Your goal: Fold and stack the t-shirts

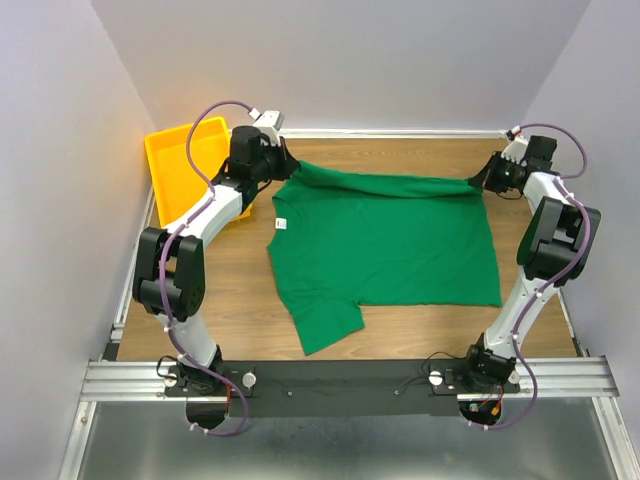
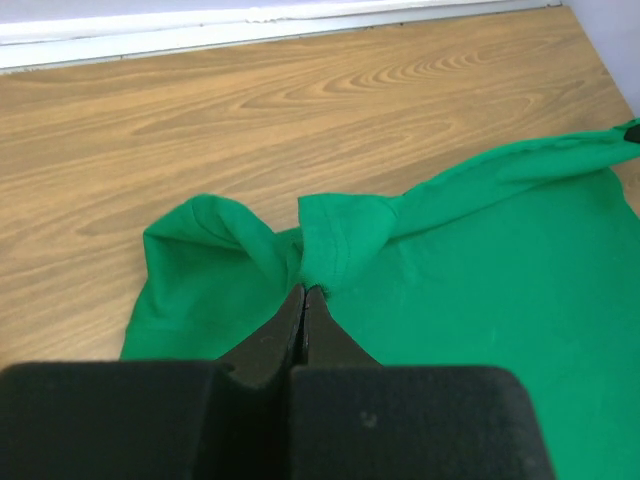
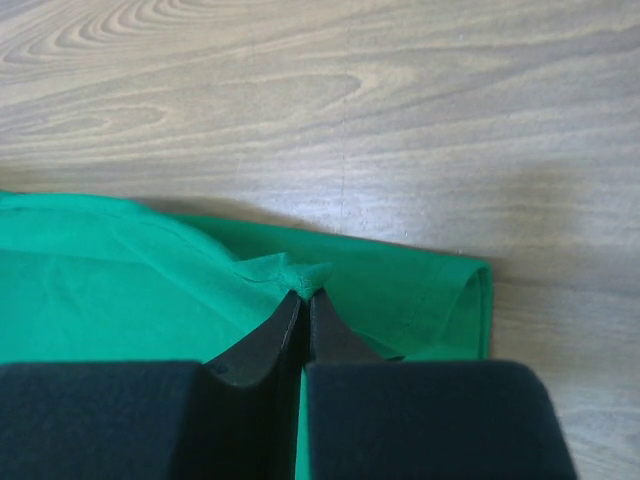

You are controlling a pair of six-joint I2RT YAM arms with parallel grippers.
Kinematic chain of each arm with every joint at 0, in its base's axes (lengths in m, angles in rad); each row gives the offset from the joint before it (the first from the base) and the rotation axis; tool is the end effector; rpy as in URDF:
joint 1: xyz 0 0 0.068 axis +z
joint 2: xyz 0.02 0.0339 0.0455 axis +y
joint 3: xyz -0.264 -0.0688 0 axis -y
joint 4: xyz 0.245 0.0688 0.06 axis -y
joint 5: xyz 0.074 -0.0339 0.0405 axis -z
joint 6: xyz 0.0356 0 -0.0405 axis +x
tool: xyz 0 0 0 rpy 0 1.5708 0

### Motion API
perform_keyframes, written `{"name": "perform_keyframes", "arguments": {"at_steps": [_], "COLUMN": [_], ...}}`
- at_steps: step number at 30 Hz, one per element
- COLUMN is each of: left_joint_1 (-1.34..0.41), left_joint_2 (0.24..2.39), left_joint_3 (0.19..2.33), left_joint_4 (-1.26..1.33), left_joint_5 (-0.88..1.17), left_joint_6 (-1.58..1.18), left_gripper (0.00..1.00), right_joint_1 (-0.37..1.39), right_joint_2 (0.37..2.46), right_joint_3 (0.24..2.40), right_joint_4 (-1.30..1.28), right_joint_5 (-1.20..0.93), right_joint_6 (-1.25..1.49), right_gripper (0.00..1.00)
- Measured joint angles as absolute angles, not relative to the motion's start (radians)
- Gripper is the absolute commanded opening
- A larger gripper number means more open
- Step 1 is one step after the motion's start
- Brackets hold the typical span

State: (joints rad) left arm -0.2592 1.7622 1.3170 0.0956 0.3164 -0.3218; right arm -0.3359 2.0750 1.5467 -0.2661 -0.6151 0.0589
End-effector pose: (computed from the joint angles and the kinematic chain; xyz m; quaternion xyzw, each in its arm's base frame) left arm 0.4017 -0.1180 0.2844 0.0650 0.8115 -0.2858 0.5055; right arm 0.4426 -0.1328 0.1994 0.0606 0.8875 0.2277 0.3960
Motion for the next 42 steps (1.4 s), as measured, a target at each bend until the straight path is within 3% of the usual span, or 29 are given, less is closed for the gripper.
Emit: {"name": "perform_keyframes", "arguments": {"at_steps": [37,40,42], "left_joint_1": [-0.336,-0.336,-0.338], "left_joint_2": [1.614,1.610,1.610], "left_joint_3": [1.093,1.082,1.075], "left_joint_4": [0.132,0.133,0.133], "left_joint_5": [0.349,0.349,0.348], "left_joint_6": [-0.332,-0.335,-0.337], "left_gripper": [0.00,0.00,0.00], "right_joint_1": [-0.354,-0.356,-0.360], "right_joint_2": [2.062,2.062,2.056], "right_joint_3": [1.472,1.462,1.444], "right_joint_4": [-0.216,-0.210,-0.208], "right_joint_5": [-0.615,-0.615,-0.615], "right_joint_6": [0.063,0.060,0.055], "right_gripper": [0.13,0.19,0.30]}}
